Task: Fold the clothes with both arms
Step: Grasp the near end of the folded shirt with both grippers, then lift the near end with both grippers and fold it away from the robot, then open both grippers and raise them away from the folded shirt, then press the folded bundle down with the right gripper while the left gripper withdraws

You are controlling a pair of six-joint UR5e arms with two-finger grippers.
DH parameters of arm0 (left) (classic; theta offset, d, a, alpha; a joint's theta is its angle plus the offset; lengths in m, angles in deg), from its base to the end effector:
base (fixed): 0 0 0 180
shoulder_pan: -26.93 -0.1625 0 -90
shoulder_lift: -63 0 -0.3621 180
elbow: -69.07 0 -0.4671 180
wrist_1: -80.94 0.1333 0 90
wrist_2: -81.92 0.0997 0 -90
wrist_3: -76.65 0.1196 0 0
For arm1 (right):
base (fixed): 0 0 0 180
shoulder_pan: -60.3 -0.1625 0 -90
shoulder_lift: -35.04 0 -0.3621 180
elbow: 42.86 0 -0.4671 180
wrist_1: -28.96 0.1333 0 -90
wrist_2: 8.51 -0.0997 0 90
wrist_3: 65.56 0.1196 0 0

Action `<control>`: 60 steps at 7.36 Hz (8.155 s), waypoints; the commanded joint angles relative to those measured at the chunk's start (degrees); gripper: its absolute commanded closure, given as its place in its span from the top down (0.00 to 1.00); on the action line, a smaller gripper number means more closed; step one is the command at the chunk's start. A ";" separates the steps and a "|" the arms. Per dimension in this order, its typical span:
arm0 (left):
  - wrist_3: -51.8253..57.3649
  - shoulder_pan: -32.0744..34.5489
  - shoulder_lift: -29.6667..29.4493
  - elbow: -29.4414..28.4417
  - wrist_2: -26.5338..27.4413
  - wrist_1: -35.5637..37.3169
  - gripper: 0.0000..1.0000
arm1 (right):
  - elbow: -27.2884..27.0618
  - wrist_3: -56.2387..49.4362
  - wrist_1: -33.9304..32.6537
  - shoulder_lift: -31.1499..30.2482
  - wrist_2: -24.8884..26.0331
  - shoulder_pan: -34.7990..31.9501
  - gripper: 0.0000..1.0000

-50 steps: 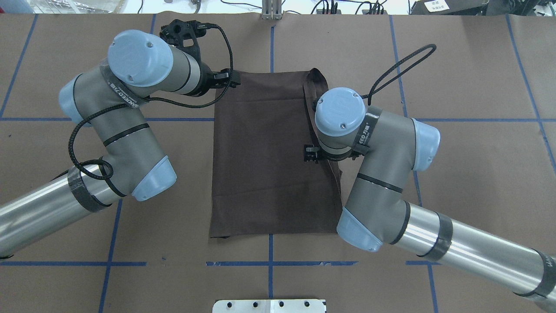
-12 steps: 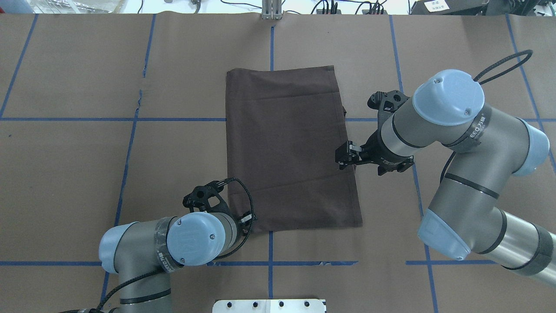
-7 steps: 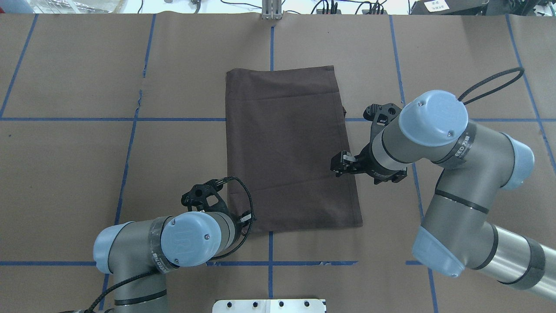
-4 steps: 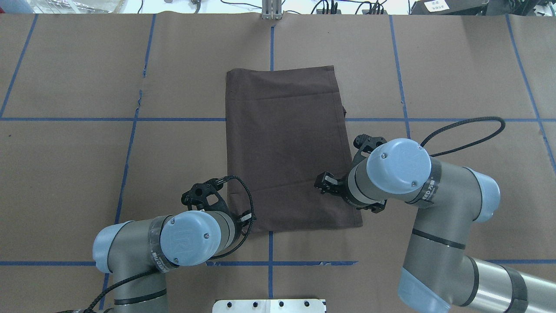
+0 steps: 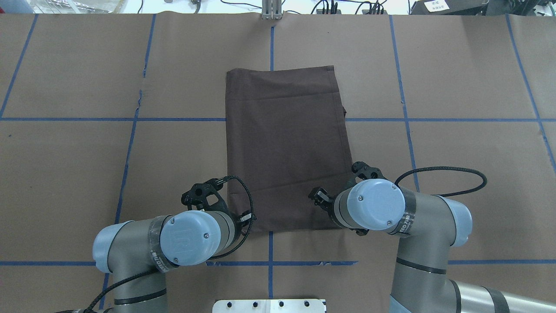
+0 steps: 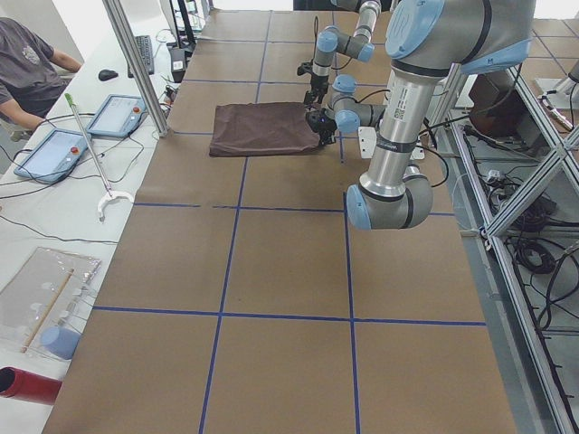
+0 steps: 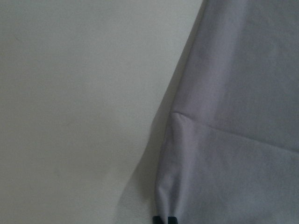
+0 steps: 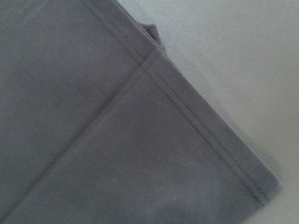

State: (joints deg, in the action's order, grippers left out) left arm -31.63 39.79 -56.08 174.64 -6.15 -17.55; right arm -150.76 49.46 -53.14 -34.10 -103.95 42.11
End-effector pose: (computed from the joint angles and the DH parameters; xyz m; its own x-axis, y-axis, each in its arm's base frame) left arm 0.6165 -0.2816 0.1426 0.4773 -0.4305 -0.7661 0.4196 0.8776 -0.2318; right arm -0.5777 -0.3182 0.2176 0.4871 0.6032 0.6315 -0.4980 0.7859 -0.3666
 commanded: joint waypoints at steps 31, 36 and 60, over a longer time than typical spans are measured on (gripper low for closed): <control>7.01 6.61 0.86 16.81 -2.46 12.92 0.00 | -1.93 -8.85 -3.07 8.81 -5.44 -8.05 0.00; 7.21 11.64 -0.02 7.46 -2.64 3.83 0.00 | 11.55 -9.90 -2.99 18.15 -6.34 -12.47 0.00; 41.92 34.86 -4.50 -16.18 -13.80 -12.16 1.00 | 33.36 -46.90 -1.67 30.47 -3.97 -9.13 1.00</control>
State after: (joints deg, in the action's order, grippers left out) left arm 10.14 74.53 -60.79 158.43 -19.92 -29.68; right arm -118.67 3.09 -56.20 -3.58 -107.93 33.37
